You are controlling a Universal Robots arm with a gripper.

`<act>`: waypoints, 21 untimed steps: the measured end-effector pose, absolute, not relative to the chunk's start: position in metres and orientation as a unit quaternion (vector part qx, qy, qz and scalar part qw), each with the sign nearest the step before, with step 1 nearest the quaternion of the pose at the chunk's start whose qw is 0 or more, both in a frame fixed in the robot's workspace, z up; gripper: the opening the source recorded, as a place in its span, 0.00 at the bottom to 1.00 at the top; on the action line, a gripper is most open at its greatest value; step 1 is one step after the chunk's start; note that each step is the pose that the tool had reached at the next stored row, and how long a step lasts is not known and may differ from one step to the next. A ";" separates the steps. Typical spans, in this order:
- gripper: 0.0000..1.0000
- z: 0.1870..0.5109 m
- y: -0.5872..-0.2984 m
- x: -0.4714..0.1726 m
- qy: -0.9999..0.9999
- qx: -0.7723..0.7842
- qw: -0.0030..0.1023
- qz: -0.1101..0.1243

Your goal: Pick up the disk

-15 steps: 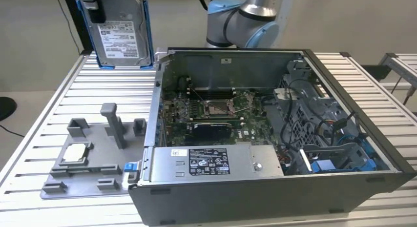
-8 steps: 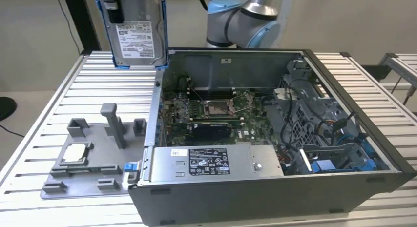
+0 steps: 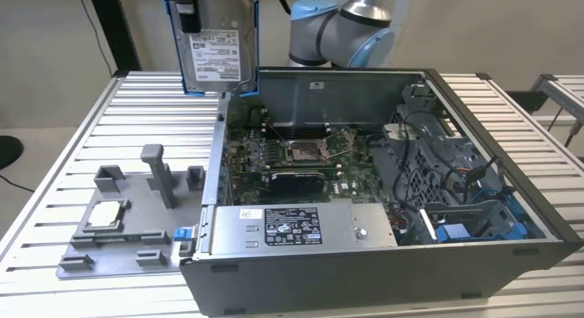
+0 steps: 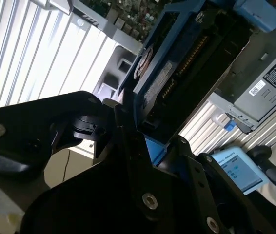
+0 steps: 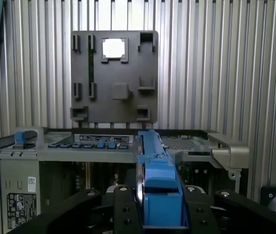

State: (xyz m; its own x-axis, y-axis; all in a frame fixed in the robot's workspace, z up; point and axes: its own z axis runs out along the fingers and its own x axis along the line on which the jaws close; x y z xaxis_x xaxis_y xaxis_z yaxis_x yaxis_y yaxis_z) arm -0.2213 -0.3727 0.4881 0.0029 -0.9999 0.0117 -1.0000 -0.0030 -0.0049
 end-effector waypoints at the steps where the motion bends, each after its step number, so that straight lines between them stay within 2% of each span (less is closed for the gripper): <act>1: 0.00 0.488 -0.373 -0.217 -0.706 0.708 0.002 0.006; 21: 0.00 0.488 -0.373 -0.122 -0.706 0.708 0.005 0.003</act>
State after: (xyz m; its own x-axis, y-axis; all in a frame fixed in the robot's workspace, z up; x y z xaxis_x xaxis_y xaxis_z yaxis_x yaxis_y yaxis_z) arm -0.1218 -0.3727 0.4882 0.0030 -0.9999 0.0112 -1.0000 -0.0030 0.0033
